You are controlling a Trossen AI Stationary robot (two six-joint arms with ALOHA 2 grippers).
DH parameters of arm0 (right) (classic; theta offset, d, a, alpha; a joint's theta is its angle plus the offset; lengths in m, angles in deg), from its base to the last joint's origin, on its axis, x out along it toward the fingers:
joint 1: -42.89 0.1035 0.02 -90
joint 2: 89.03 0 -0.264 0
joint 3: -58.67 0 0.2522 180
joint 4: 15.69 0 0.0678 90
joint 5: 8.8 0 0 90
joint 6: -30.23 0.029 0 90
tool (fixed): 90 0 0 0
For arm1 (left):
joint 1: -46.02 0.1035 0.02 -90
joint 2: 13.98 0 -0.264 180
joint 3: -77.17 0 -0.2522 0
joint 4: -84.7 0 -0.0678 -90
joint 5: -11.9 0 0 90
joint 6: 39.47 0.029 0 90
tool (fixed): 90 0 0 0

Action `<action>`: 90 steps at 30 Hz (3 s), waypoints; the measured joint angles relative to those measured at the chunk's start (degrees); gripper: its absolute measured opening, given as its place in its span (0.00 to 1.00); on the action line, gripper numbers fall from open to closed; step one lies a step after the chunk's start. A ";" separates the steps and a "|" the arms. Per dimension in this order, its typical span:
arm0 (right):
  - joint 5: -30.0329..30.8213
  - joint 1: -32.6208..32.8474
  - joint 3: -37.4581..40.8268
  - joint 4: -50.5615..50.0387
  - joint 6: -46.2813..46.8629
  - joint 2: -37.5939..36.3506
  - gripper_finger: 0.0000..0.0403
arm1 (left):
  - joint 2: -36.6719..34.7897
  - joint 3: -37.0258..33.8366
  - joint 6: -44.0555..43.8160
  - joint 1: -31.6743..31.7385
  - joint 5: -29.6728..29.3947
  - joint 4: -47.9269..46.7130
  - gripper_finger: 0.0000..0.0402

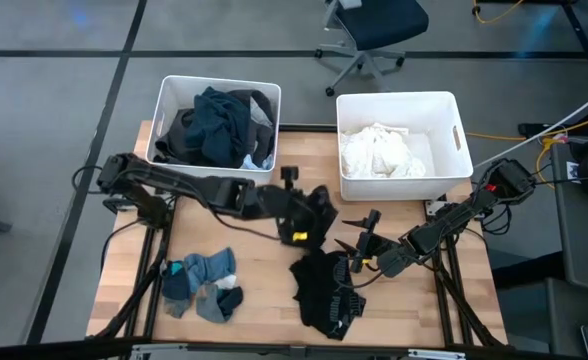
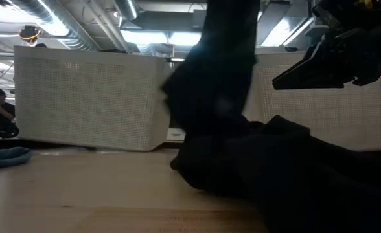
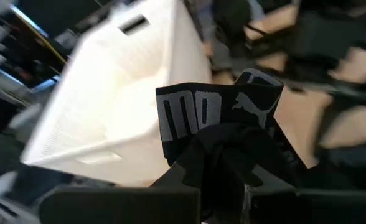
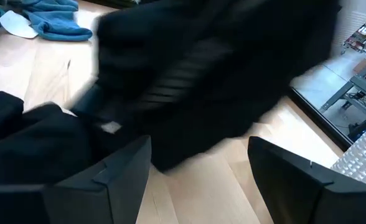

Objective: Sort clothes
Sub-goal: Put the left black boxer into the right white laundry bin, then put the black boxer into the right white laundry bin

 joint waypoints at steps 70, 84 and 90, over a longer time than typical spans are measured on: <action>-5.24 -2.25 0.02 -0.49 1.68 0.00 0.67 | 27.78 8.00 -5.73 32.13 29.08 39.42 0.04; -5.22 -2.25 0.07 -0.56 1.68 0.02 0.67 | 18.71 12.53 -3.76 30.72 28.40 16.64 0.43; -5.28 -2.25 0.07 -0.75 1.67 0.02 0.67 | 8.25 14.42 -2.66 26.77 26.89 1.64 0.48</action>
